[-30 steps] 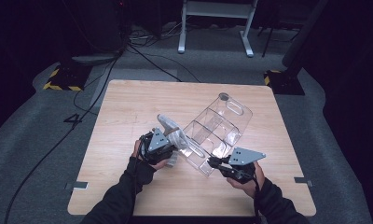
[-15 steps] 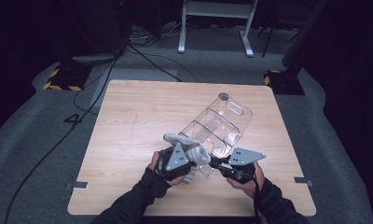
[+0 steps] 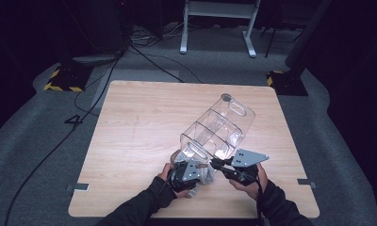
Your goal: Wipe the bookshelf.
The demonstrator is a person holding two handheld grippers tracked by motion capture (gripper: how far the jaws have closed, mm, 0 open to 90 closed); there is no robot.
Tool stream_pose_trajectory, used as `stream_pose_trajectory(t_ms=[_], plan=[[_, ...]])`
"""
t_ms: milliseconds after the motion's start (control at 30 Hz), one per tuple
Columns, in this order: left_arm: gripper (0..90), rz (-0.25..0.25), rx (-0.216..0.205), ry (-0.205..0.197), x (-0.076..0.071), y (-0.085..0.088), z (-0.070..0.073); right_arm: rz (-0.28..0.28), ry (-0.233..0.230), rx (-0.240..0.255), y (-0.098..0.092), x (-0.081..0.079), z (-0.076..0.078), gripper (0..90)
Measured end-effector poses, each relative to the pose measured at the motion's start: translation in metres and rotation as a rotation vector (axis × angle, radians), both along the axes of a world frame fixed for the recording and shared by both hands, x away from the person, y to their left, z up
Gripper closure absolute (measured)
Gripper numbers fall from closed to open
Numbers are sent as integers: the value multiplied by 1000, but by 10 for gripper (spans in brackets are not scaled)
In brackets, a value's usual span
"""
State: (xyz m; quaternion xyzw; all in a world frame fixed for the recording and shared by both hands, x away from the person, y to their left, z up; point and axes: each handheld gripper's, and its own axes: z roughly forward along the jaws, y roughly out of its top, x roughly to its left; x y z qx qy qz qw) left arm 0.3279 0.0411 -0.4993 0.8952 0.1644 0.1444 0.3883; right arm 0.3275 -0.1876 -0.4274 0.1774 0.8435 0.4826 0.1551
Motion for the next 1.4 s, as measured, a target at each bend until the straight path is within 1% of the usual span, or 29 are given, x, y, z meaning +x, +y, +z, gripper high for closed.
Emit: stream_pose_trajectory(t_ms=[33, 100, 133, 233, 333, 400, 433, 467, 500, 533, 600, 633, 667, 767, 800, 867, 900, 933, 1000, 1100, 1133, 1167, 1233, 1267, 1333, 1400], plan=[[682, -3, -1, -3, 1, 1, 0, -1, 4, 1, -1, 0, 0, 832], [683, 4, 11, -2, 2, 4, 1, 1, 4, 3, -1, 0, 0, 831], [682, 16, 20, -7, 4, 7, 2, 0, 2, 2, 0, 0, 0, 832], [683, 55, 22, -11, 10, 16, 4, 0, 3, 5, 0, -1, 0, 832], [683, 105, 24, -16, 18, 28, 7, -3, 1, 2, 2, -2, 0, 831], [684, 131, 19, -19, 23, 35, 10, -7, 2, 4, 3, -3, 0, 830], [683, 131, 19, -19, 23, 35, 10, -7, 2, 4, 3, -3, 0, 830], [683, 160, 5, -17, 26, 40, 12, -8, 3, 5, 4, -3, 0, 830], [683, 171, 2, -17, 28, 44, 13, -8, 3, 4, 5, -4, 0, 827], [682, 186, -1, -29, 29, 47, 15, -8, 4, 3, 5, -5, 0, 826], [681, 213, -18, -31, 33, 55, 20, -4, 8, 3, 6, -6, 0, 822], [681, 225, -19, -40, 35, 58, 21, -5, 1, -2, 7, -7, 0, 820], [680, 236, -26, -36, 36, 60, 22, -7, -9, -9, 7, -7, 1, 818], [679, 250, -31, -32, 38, 65, 23, 4, -1, -1, 1, -9, 3, 809], [679, 252, -31, -34, 38, 65, 23, 0, -4, 12, -4, -10, 6, 790], [678, 253, -25, -38, 38, 65, 24, -8, -10, 26, -12, -13, 10, 781], [679, 246, -19, -48, 37, 65, 25, -12, -16, 30, -16, -15, 12, 780], [678, 244, -22, -48, 36, 65, 26, -30, -28, 31, -23, -17, 15, 777], [678, 237, -32, -47, 34, 65, 27, -56, -30, 55, -36, -19, 20, 775], [678, 222, -36, -48, 31, 64, 29, -113, -54, 67, -56, -18, 24, 762], [678, 218, -39, -44, 30, 64, 29, -138, -69, 64, -62, -17, 25, 756], [678, 214, -41, -42, 28, 63, 29, -162, -84, 63, -67, -15, 26, 754], [677, 208, -47, -34, 26, 63, 30, -209, -88, 76, -78, -9, 26, 733], [677, 200, -56, -30, 25, 62, 30, -239, -90, 75, -81, -6, 26, 722], [677, 178, -77, -21, 22, 62, 31, -273, -94, 71, -86, 1, 26, 696], [675, 163, -89, -22, 19, 60, 32, -307, -100, 59, -88, 9, 24, 652]])
